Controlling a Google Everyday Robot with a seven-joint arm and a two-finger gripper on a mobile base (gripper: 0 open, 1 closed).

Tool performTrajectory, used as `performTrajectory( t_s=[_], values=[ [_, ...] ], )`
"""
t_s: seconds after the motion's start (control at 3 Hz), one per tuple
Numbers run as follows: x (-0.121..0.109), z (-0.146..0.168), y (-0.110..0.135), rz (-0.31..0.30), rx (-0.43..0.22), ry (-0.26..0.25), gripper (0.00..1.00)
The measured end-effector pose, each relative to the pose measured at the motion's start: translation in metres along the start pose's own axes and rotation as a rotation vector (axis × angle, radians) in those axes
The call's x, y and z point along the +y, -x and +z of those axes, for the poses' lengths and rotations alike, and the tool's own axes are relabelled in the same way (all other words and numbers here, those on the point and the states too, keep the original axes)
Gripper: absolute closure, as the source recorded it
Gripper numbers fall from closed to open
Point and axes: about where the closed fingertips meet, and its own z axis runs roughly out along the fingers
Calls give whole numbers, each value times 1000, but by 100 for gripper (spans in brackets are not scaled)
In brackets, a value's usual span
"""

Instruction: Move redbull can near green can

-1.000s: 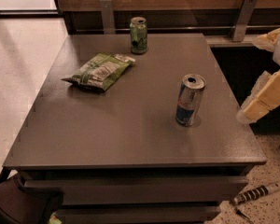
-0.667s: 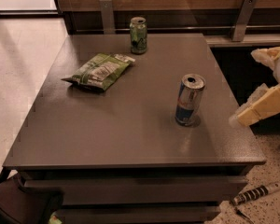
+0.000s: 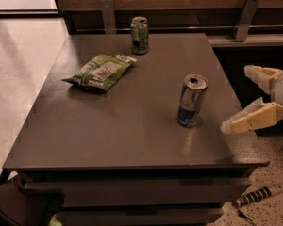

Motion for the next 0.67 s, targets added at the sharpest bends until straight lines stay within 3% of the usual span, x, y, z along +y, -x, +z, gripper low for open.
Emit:
performTrajectory(
  t_s=[0.33, 0.67],
  values=[
    [7, 21, 10, 27, -182, 42, 0],
    [10, 41, 15, 36, -321, 55, 0]
  ],
)
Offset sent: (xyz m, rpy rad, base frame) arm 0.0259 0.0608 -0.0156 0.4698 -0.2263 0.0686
